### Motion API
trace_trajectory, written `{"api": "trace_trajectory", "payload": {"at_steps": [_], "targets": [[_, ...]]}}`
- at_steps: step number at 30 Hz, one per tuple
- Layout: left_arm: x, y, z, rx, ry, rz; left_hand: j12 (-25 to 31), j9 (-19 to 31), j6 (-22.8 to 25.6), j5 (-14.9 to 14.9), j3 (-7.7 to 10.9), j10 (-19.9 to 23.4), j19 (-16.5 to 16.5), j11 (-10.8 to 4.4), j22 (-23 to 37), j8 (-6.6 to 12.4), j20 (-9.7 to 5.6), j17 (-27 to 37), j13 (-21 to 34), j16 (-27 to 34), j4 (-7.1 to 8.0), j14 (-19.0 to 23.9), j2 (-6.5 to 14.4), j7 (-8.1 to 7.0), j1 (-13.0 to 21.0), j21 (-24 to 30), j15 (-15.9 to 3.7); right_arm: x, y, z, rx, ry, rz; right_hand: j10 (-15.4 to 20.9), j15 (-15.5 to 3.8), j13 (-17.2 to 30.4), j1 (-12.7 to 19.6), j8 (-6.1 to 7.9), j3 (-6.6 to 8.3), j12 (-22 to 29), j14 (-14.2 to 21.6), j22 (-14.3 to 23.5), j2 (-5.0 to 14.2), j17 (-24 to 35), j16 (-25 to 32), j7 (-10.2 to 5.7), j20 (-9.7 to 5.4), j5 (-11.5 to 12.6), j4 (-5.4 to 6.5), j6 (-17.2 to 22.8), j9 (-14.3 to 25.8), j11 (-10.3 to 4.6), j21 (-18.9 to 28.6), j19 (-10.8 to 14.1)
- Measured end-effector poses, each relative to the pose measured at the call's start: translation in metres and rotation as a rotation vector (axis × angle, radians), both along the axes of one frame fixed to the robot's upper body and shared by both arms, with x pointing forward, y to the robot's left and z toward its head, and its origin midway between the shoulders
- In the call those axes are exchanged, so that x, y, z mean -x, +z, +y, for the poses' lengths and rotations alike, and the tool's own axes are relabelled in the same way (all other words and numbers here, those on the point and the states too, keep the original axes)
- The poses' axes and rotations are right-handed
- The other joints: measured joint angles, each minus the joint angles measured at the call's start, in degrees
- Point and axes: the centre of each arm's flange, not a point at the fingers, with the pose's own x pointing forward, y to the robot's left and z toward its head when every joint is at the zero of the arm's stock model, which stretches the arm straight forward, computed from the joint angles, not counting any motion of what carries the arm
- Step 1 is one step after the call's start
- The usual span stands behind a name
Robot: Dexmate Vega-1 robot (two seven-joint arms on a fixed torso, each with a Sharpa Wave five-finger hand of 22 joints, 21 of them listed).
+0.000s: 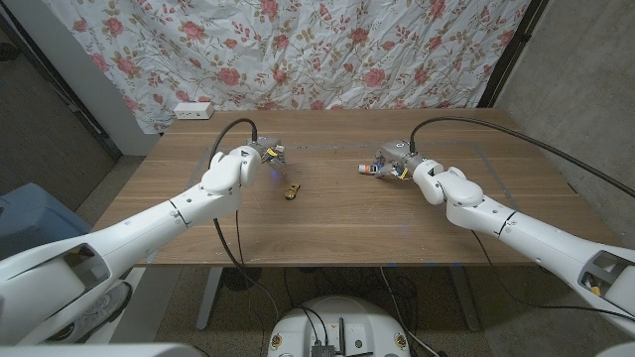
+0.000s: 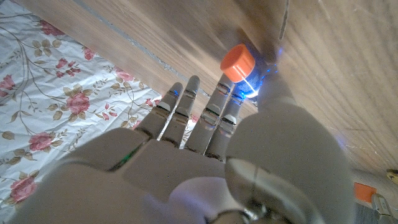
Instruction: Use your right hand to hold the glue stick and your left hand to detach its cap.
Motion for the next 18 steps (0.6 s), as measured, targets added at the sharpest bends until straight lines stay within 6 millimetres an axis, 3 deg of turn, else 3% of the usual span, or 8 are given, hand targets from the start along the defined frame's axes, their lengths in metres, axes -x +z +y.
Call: {"api": "trace_trajectory", "payload": {"at_steps": [18], "targets": [[-0.0021,-0.0067,0.0037,-0.030,0.030,-0.004,0.0,0.0,-1.0,0.0,-0.47,-1.6,-0.2,-0.08,0.0,-0.23,-0.19,0.0,0.0,0.0,-0.01,-0.9,0.2,-1.00,-0.2,0.0,0.03,-0.0015,-0.0010,-0.0001,0.001,-0.003,0.004,-0.8,0.00,-0.1,0.0,-0.45,-0.24,0.0,0.0,0.0,0.00,0.0,0.0,-0.62,0.00,0.0,0.24,-0.6,0.0,0.00,0.0,0.0]]}}
